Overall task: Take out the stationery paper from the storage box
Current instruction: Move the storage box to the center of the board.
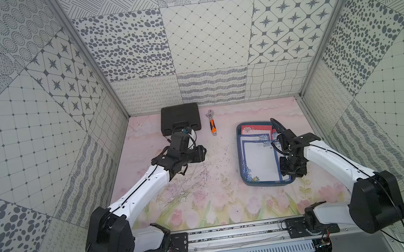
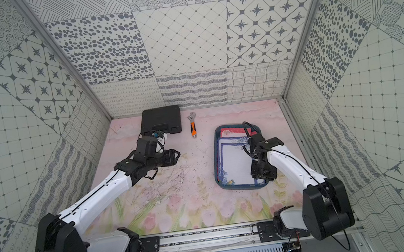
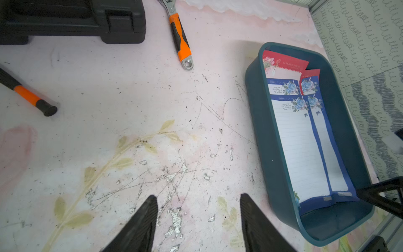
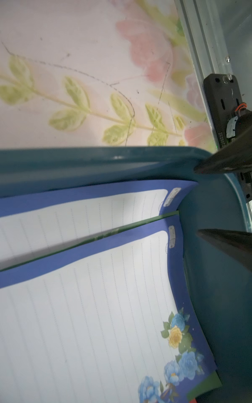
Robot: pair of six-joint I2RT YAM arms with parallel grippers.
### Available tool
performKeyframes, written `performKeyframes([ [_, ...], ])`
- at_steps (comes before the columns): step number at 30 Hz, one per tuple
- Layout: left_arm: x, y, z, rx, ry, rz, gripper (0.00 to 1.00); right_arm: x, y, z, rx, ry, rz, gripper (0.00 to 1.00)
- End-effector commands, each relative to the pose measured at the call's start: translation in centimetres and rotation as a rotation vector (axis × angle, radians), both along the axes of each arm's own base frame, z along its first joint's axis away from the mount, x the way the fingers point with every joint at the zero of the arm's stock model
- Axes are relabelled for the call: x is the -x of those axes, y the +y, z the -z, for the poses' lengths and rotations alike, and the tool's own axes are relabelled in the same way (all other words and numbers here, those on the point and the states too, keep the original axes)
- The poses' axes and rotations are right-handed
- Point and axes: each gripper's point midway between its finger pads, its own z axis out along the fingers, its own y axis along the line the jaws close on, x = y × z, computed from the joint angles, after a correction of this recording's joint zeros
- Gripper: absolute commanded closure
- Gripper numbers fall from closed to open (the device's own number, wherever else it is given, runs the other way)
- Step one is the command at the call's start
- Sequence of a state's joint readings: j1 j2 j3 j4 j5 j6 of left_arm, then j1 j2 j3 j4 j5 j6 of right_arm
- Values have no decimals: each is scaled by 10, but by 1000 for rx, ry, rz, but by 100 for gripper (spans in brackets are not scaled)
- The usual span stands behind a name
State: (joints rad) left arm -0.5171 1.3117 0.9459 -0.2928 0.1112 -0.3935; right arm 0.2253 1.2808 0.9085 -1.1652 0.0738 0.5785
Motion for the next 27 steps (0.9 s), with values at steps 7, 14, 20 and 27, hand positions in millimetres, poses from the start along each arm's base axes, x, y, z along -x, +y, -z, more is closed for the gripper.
performKeyframes([
  [7, -11, -4, -7, -14, -33, -40, 39, -35, 54, -1, -138, -38, -63, 58],
  [14, -7, -2, -2, -25, -9, -45, 39, -42, 108, 20, -197, 36, -193, 63],
  [20, -7, -3, 0, -18, 2, -50, 39, -11, 97, 21, -185, 74, -195, 63],
  [27, -14, -7, 0, -23, 1, -50, 39, 25, 85, 20, -199, 126, -178, 61],
])
